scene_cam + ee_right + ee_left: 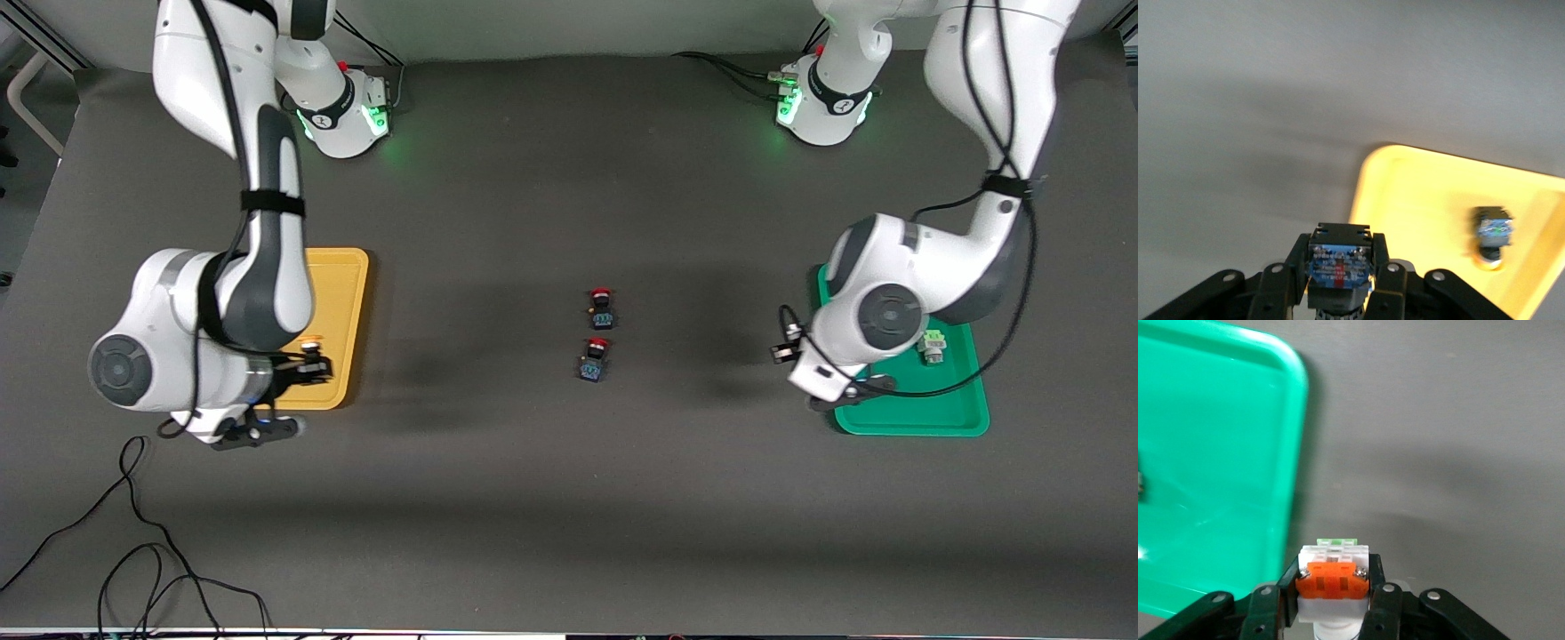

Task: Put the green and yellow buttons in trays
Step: 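Carry the red-capped and orange-topped buttons to the yellow and green trays, then lower and open both grippers to release the buttons into the trays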

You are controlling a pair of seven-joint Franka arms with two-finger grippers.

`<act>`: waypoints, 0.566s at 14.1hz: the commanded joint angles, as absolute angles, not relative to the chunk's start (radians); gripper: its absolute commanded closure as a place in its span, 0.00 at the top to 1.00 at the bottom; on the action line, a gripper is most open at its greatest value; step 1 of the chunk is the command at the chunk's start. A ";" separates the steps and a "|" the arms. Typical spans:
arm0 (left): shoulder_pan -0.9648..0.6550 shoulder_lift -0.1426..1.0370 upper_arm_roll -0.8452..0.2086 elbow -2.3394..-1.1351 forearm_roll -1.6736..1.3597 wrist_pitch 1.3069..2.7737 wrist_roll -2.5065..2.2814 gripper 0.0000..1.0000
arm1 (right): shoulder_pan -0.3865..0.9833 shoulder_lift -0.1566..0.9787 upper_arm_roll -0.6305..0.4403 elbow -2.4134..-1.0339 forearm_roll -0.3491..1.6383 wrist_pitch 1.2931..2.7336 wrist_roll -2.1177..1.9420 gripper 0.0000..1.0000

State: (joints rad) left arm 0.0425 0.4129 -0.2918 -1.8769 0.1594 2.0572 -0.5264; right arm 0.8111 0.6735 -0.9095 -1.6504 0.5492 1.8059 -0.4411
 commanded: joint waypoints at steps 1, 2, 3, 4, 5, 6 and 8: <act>0.150 0.368 -0.298 -1.965 0.167 2.095 -0.335 0.00 | 0.842 0.621 -0.910 -1.885 0.557 2.015 -0.564 0.31; 0.193 0.358 -0.298 -2.005 0.167 2.142 -0.263 0.00 | 0.842 0.618 -0.908 -1.929 0.574 2.063 -0.583 0.31; 0.222 0.348 -0.298 -2.060 0.167 2.211 -0.209 0.00 | 0.841 0.626 -0.908 -1.960 0.596 2.100 -0.618 0.31; 0.250 0.336 -0.296 -2.116 0.167 2.282 -0.168 0.00 | 0.838 0.636 -0.907 -1.982 0.626 2.123 -0.647 0.31; 0.268 0.331 -0.298 -2.162 0.167 2.343 -0.146 0.00 | 0.838 0.647 -0.904 -1.999 0.655 2.137 -0.667 0.31; 0.270 0.327 -0.296 -2.192 0.169 2.379 -0.140 0.00 | 0.838 0.653 -0.902 -2.005 0.673 2.140 -0.672 0.32; 0.276 0.325 -0.295 -2.245 0.170 2.445 -0.138 0.00 | 0.838 0.660 -0.900 -2.002 0.676 2.132 -0.655 0.98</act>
State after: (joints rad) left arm 0.2768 0.3895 -0.2882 -2.1497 0.1628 2.3813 -0.1506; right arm 0.8220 0.6721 -0.8944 -1.9881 0.6463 2.1199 -0.6402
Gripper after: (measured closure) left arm 0.577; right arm 0.529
